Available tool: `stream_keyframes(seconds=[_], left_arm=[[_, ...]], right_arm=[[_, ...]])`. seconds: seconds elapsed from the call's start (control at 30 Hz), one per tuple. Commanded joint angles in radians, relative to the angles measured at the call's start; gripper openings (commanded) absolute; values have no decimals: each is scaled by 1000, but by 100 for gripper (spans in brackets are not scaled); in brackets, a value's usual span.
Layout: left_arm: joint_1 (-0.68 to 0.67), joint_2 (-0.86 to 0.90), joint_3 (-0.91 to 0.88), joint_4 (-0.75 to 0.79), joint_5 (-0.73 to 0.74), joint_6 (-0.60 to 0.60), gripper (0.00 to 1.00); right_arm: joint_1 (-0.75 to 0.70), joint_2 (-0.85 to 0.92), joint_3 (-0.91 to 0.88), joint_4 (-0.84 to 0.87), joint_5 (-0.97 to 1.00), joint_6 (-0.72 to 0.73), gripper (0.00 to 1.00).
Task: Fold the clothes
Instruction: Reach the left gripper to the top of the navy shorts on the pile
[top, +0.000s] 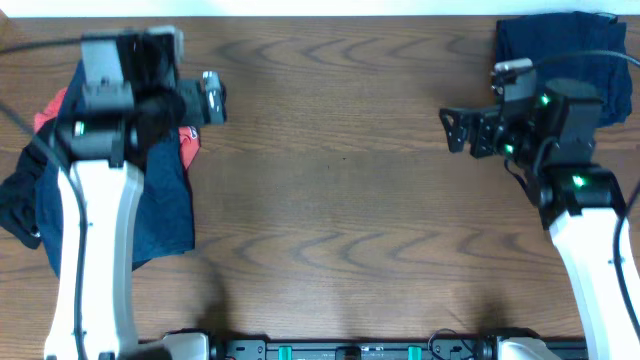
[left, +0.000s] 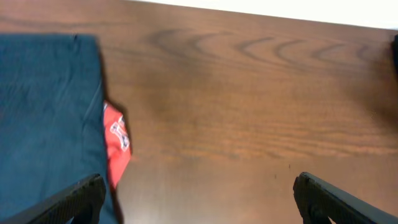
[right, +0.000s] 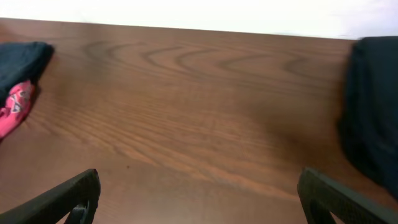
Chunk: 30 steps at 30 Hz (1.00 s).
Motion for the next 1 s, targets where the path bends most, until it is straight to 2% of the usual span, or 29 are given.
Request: stream_keyframes(seconds=[0.0, 0.2, 0.47, 0.67, 0.97], left_arm=[[5, 61, 66, 25, 41, 28, 98], [43, 114, 66, 138, 44, 66, 98], [242, 247, 74, 261, 34, 35, 98], [356, 403, 136, 257, -47, 47, 98], [389, 555, 139, 344, -68, 132, 99]], right_arm=[[7, 50, 27, 27, -103, -10, 99], [7, 106, 27, 75, -138, 19, 99], [7, 123, 25, 70, -100, -4, 99], [8, 123, 25, 9, -100, -4, 99], [8, 123, 25, -38, -74, -24, 99]])
